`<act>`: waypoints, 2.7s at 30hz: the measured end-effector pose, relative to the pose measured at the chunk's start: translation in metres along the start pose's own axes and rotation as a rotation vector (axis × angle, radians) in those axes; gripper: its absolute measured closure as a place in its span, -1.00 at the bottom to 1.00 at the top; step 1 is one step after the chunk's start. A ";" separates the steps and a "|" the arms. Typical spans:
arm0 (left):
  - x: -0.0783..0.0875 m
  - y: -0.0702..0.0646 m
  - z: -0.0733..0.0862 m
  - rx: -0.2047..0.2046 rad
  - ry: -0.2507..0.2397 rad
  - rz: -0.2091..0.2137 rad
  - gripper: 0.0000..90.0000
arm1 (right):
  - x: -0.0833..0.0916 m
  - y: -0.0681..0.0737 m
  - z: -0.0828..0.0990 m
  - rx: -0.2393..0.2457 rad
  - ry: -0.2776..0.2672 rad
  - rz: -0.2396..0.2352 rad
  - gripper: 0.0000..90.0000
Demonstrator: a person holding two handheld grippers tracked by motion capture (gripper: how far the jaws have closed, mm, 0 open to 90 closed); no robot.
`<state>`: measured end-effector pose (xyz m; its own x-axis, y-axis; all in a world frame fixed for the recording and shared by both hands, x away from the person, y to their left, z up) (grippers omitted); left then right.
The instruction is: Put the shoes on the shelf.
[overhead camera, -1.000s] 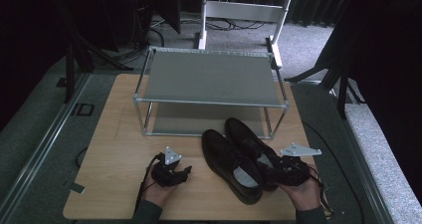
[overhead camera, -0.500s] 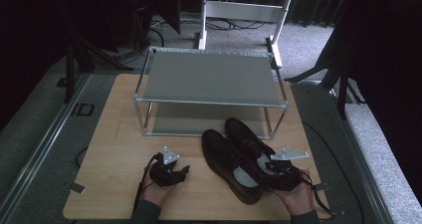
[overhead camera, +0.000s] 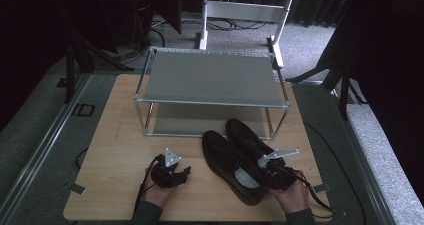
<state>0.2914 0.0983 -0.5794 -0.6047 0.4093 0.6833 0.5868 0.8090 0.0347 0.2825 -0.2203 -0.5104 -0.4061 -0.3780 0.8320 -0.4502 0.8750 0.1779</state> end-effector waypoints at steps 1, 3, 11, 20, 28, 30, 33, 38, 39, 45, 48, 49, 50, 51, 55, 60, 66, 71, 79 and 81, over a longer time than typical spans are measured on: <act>0.000 0.000 0.000 0.000 -0.002 0.000 -0.03 | 0.000 0.000 0.000 0.000 0.000 0.000 0.52; -0.001 0.000 0.001 0.001 -0.011 0.002 -0.03 | -0.001 0.002 0.000 0.013 -0.004 0.012 0.64; -0.002 0.001 0.001 -0.005 -0.021 -0.003 -0.05 | 0.000 0.001 0.000 0.007 -0.033 0.016 0.75; -0.002 -0.001 0.001 -0.014 -0.018 -0.012 -0.06 | 0.001 -0.003 0.001 -0.018 -0.065 -0.009 0.78; -0.002 -0.001 0.001 -0.018 -0.016 -0.016 -0.06 | 0.006 -0.001 -0.005 -0.031 -0.105 -0.027 0.79; -0.002 -0.001 0.001 -0.018 -0.016 -0.016 -0.06 | 0.006 -0.001 -0.006 -0.033 -0.107 -0.033 0.79; -0.002 -0.001 0.001 -0.015 -0.017 -0.016 -0.06 | 0.009 -0.001 -0.009 -0.037 -0.122 -0.031 0.79; -0.002 0.000 0.001 -0.002 -0.020 -0.008 -0.06 | 0.010 0.001 -0.015 -0.031 -0.118 -0.007 0.79; -0.002 0.000 0.001 0.004 -0.023 -0.004 -0.06 | 0.010 0.001 -0.018 -0.036 -0.123 -0.010 0.79; 0.001 0.002 0.000 0.031 -0.009 -0.007 0.00 | 0.010 -0.001 -0.029 -0.040 -0.133 0.008 0.79; 0.003 0.004 -0.001 0.045 -0.015 -0.004 0.02 | 0.010 -0.002 -0.034 -0.039 -0.137 0.012 0.79; 0.004 0.005 -0.001 0.049 -0.016 0.000 0.02 | 0.010 -0.002 -0.036 -0.044 -0.139 0.013 0.79; 0.006 0.005 -0.002 0.051 -0.021 0.000 0.02 | 0.009 -0.003 -0.038 -0.043 -0.138 0.012 0.79; 0.007 0.005 -0.004 0.051 -0.025 -0.003 0.02 | 0.008 -0.003 -0.042 -0.042 -0.140 0.017 0.79; 0.011 0.005 -0.011 0.061 -0.046 0.008 0.02 | 0.004 -0.002 -0.051 -0.041 -0.146 0.027 0.79; 0.012 0.003 -0.016 0.064 -0.056 0.034 0.06 | -0.001 -0.001 -0.056 -0.045 -0.142 0.028 0.79; 0.009 -0.005 -0.031 0.041 -0.063 0.044 0.08 | -0.008 0.001 -0.067 -0.056 -0.152 0.029 0.79; 0.007 -0.008 -0.038 0.043 -0.071 0.046 0.11 | -0.010 0.001 -0.072 -0.058 -0.159 0.030 0.79; 0.003 -0.014 -0.050 0.033 -0.082 0.056 0.13 | -0.017 0.003 -0.087 -0.072 -0.183 0.031 0.79; 0.002 -0.016 -0.052 0.031 -0.084 0.060 0.13 | -0.019 0.003 -0.089 -0.080 -0.185 0.030 0.79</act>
<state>0.3091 0.0645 -0.5408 -0.6125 0.4907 0.6197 0.6075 0.7938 -0.0282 0.3596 -0.1841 -0.4786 -0.5613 -0.3939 0.7279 -0.3740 0.9053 0.2015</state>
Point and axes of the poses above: each handheld gripper's, and its own axes: x roughly backward along the jaws, z roughly out of its underside, y roughly to its left, the point moved 3 cm from there along -x, roughly forward along the jaws, and after that the axes turned 7 degrees about -x, right-handed, at the moved point
